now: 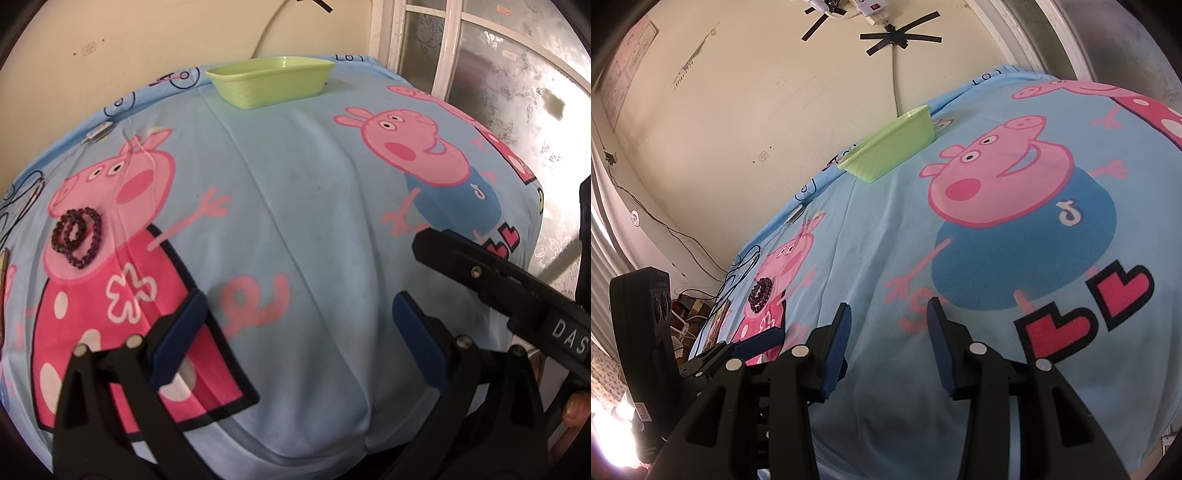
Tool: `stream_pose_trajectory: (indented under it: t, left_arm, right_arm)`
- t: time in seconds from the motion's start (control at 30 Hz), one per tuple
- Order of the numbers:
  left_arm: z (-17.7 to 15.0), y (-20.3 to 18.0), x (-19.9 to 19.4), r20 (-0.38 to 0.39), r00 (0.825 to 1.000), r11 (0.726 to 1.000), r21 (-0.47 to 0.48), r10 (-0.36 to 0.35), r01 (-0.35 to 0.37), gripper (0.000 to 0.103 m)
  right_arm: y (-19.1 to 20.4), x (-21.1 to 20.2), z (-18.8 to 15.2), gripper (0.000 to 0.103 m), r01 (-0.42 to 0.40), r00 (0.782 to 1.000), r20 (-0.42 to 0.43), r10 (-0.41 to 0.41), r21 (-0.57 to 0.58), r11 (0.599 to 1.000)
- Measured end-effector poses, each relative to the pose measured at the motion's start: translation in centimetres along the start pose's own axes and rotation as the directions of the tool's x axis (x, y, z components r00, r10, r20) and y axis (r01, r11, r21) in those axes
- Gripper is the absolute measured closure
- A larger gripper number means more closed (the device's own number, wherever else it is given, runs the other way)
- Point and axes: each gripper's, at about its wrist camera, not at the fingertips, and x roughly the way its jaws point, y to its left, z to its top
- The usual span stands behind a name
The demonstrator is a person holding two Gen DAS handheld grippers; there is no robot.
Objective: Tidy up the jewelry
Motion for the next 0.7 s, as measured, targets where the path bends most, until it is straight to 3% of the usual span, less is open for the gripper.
stream_pose_trajectory:
  t: [0.7]
  left_arm:
    - [-0.14,0.10,-0.20,-0.003,1.000,1.000,0.004,-0.016,0.016,0.006]
  right_arm:
    - [0.15,0.15,-0.03,0.085,0.010,1.000,0.005,-0.010,-0.009,1.000]
